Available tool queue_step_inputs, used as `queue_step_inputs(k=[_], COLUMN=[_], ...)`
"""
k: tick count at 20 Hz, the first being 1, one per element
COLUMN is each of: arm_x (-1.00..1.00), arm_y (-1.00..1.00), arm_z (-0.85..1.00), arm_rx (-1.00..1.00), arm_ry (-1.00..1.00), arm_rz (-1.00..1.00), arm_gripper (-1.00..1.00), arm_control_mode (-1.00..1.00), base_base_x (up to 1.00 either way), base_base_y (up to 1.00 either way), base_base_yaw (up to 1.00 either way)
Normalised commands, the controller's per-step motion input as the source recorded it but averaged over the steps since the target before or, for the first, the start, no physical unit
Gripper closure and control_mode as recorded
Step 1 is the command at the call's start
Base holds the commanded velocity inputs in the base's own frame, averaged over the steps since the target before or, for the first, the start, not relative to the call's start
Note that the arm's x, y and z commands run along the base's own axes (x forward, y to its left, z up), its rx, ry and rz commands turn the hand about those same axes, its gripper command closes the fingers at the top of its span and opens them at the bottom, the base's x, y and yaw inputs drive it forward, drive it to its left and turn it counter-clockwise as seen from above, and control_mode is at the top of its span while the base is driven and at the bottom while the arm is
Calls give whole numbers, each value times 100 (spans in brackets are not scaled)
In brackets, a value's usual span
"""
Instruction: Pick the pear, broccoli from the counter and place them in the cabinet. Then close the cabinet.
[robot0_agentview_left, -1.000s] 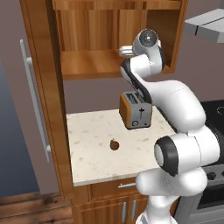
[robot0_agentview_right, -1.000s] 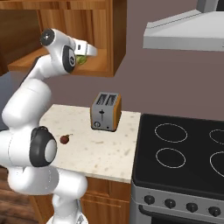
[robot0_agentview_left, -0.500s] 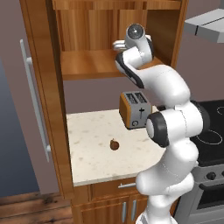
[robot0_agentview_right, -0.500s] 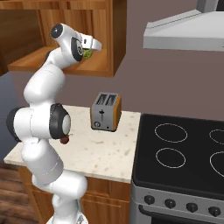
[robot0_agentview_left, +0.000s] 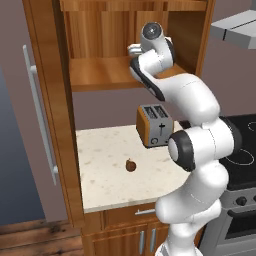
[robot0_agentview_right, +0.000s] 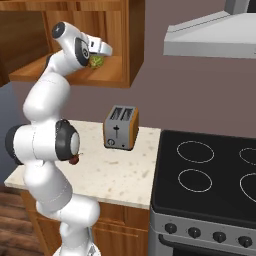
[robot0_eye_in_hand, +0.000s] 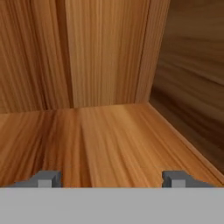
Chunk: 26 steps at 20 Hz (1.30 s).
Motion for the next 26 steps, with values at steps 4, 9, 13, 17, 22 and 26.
queue_step_inputs(k=[4, 9, 13, 17, 22, 26], arm_x=[-43, -87, -100, -100, -100, -100], arm_y=[0, 0, 3, 9, 9, 17], arm_z=[-9, -3, 2, 0, 0, -9], arm_rx=[0, 0, 0, 4, 10, 10], arm_ry=[-13, -22, -6, 10, 32, 46], arm_rz=[0, 0, 0, 0, 1, 6], arm_gripper=[-100, -100, -100, -100, -100, -100], arm_control_mode=[-100, -100, -100, -100, -100, -100], base_base_x=[0, 0, 0, 0, 0, 0], base_base_y=[0, 0, 0, 0, 0, 0], base_base_yaw=[0, 0, 0, 0, 0, 0])
